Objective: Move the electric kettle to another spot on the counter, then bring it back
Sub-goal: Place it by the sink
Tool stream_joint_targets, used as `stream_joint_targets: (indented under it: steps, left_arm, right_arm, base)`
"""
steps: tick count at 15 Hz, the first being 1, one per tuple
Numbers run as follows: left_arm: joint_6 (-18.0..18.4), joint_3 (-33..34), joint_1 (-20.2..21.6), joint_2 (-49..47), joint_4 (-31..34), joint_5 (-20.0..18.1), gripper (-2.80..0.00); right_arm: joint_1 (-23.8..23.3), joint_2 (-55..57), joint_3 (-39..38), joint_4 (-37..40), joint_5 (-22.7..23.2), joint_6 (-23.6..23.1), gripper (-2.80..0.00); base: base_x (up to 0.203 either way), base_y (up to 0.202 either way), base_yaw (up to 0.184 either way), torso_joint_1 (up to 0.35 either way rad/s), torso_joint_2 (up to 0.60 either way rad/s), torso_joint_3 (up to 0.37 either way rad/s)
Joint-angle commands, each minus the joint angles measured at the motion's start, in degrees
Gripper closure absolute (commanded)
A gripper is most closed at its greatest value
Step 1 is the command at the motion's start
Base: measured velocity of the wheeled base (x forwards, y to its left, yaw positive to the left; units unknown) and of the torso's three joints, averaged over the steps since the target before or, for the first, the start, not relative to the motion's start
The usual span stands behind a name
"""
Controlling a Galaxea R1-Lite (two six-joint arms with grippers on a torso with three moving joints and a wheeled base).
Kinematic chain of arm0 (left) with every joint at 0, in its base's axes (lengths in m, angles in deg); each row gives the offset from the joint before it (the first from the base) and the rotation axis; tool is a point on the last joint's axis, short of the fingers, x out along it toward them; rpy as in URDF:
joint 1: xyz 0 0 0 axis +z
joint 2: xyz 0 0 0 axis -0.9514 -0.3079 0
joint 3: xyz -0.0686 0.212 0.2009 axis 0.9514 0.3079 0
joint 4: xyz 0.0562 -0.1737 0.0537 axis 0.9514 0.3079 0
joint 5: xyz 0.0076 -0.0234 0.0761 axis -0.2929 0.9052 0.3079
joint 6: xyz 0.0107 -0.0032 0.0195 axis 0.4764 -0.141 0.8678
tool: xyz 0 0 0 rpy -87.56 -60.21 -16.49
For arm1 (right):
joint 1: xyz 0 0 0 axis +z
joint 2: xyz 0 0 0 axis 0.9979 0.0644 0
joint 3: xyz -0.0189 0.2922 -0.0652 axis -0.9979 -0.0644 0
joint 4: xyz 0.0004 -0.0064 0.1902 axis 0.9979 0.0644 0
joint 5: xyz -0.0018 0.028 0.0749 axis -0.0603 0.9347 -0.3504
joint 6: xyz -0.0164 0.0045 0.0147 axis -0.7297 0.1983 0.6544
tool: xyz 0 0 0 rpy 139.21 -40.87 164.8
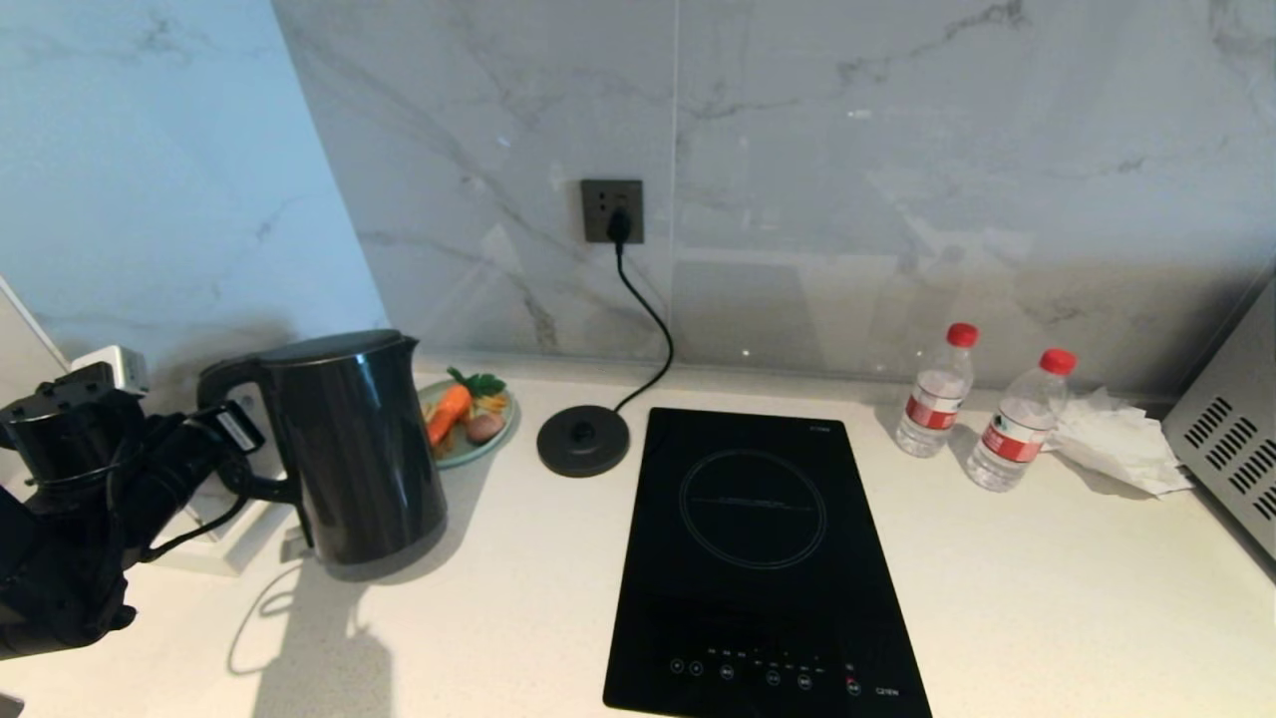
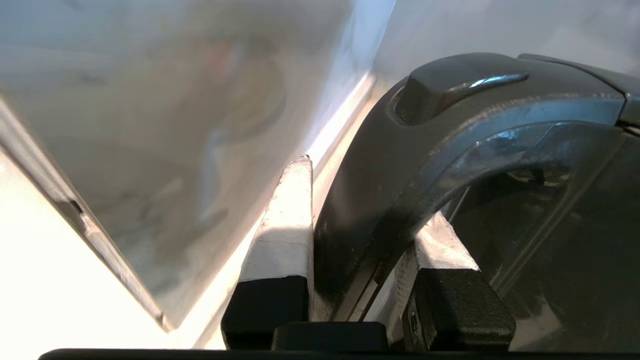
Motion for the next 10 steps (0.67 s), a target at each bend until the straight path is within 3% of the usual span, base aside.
stream_joint_targets:
  steps: [1,6,10]
  left_arm:
    - [-0.1,1.0,0.5,-2.9,-3.7,0.0,0.0]
    - [-0.1,1.9,1.5,-3.7,-5.1,-0.9,0.0]
    - [0.1,2.9,3.9,-3.6,-5.1,-6.3,0.0]
  right_arm:
    - [0.0,0.0,0.0,0.1,0.0,0.0,0.0]
    - [0.0,0.0,0.0,0.0,0.0,0.0,0.0]
    - [0.0,0.0,0.0,0.0,0.0,0.0,0.0]
  base:
    - [0.0,0.0,0.0,0.0,0.0,0.0]
    - [0.0,0.0,0.0,0.0,0.0,0.0]
    - [0.0,0.0,0.0,0.0,0.0,0.0]
